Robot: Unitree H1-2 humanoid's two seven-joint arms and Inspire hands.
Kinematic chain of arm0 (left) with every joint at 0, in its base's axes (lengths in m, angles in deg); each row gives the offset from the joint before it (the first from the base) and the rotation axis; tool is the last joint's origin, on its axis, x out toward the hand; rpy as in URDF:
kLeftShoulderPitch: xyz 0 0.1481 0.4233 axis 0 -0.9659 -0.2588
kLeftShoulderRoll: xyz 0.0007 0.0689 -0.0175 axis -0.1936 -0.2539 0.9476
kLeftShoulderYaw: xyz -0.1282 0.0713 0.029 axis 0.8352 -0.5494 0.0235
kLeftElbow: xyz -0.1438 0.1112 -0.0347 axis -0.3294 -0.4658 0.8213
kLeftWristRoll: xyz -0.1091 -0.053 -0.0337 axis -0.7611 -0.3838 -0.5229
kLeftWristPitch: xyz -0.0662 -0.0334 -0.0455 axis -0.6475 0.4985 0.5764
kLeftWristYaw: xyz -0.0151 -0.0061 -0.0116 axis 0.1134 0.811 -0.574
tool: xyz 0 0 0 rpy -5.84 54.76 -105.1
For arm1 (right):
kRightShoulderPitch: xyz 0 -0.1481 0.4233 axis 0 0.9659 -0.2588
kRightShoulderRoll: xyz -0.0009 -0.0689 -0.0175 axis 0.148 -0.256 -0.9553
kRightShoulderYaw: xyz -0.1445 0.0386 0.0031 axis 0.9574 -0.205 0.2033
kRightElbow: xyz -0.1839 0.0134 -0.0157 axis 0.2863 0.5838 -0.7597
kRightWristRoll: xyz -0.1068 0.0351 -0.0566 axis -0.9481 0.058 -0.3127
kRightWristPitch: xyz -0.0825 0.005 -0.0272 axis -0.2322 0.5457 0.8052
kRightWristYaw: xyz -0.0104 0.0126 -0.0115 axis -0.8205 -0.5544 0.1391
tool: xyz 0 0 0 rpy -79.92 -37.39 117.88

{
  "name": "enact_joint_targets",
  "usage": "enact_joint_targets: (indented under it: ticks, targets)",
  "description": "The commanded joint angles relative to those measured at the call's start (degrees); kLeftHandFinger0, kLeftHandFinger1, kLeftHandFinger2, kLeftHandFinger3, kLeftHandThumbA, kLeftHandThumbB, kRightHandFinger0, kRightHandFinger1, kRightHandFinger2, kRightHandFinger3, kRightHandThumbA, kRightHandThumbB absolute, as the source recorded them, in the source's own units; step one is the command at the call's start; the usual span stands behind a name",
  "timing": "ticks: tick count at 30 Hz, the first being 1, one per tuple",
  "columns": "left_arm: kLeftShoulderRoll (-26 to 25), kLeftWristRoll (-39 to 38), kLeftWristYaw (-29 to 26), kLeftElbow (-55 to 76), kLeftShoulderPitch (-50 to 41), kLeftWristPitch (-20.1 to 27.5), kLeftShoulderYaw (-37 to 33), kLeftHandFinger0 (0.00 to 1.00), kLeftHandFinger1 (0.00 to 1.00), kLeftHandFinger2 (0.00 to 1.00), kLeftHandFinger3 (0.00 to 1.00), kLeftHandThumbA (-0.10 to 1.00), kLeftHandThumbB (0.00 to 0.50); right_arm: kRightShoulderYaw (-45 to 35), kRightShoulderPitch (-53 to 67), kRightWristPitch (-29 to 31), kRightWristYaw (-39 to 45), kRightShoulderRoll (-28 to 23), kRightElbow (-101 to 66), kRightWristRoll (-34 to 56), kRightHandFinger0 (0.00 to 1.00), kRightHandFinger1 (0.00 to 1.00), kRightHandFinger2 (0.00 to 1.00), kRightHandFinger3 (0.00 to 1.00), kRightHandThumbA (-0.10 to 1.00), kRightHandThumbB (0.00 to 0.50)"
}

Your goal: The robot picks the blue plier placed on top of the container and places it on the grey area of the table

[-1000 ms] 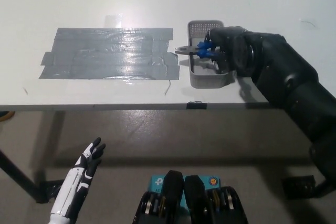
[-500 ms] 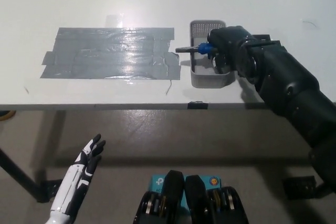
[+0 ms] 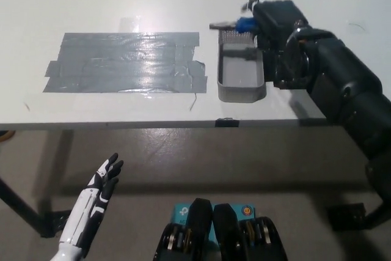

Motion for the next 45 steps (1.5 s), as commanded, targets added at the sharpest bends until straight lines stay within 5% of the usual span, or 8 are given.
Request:
enact_joint_targets:
  ticks: [1, 17, 22, 25, 38, 40, 42, 45]
  targets:
    - [-0.9, 0.9, 0.6, 1.6, 0.6, 1.0, -0.3, 1.0, 1.0, 1.0, 1.0, 1.0, 0.113, -1.6, -7.9, 3.4, -5.3, -0.6, -1.4, -0.3, 0.13, 0.58, 0.93, 0.91, -0.1, 0.189]
    - [-0.8, 1.8, 0.8, 2.3, 0.6, 0.2, -1.1, 1.0, 1.0, 1.0, 1.0, 1.0, 0.108, -1.6, -8.0, 3.4, -7.7, 7.7, 0.1, -0.3, 0.14, 0.52, 0.82, 0.76, -0.1, 0.237]
    - [-0.5, 1.9, 0.9, 2.9, 0.7, -0.5, -1.7, 1.0, 1.0, 1.0, 1.0, 1.0, 0.104, -1.1, -7.9, 1.3, -6.8, 12.0, 0.1, -0.7, 0.06, 0.51, 0.89, 0.93, -0.1, 0.187]
    - [-0.4, 1.6, 1.1, 3.1, 0.8, -1.1, -2.2, 1.0, 1.0, 1.0, 1.0, 1.0, 0.108, -1.0, -8.5, 2.0, -8.5, 14.2, 2.9, -0.7, 0.03, 0.36, 0.72, 0.64, -0.1, 0.203]
    - [-0.9, 2.7, 1.3, 4.4, 1.6, -1.7, -3.7, 1.0, 1.0, 1.0, 1.0, 0.99, 0.062, -2.9, -8.2, 1.4, -9.1, 19.5, 11.2, 1.5, 0.0, 0.38, 0.75, 0.76, -0.1, 0.181]
    - [-1.2, 3.2, 1.5, 4.7, 2.0, -2.1, -3.9, 1.0, 1.0, 1.0, 1.0, 0.99, 0.056, -3.7, -8.2, 0.8, -7.6, 19.6, 11.9, 2.4, 0.08, 0.45, 0.76, 0.84, -0.08, 0.181]
    - [-1.3, 3.3, 1.8, 5.0, 2.4, -2.6, -4.2, 1.0, 1.0, 1.0, 1.0, 0.98, 0.063, -4.6, -8.8, -0.8, -2.1, 19.5, 12.8, 3.5, 0.71, 0.96, 1.0, 1.0, 0.43, 0.285]
    - [-1.2, 3.3, 1.9, 4.9, 2.9, -2.4, -4.4, 1.0, 1.0, 1.0, 1.0, 0.97, 0.05, -6.0, -9.0, -1.2, 2.3, 19.1, 13.1, 5.0, 1.0, 1.0, 1.0, 1.0, 0.7, 0.47]
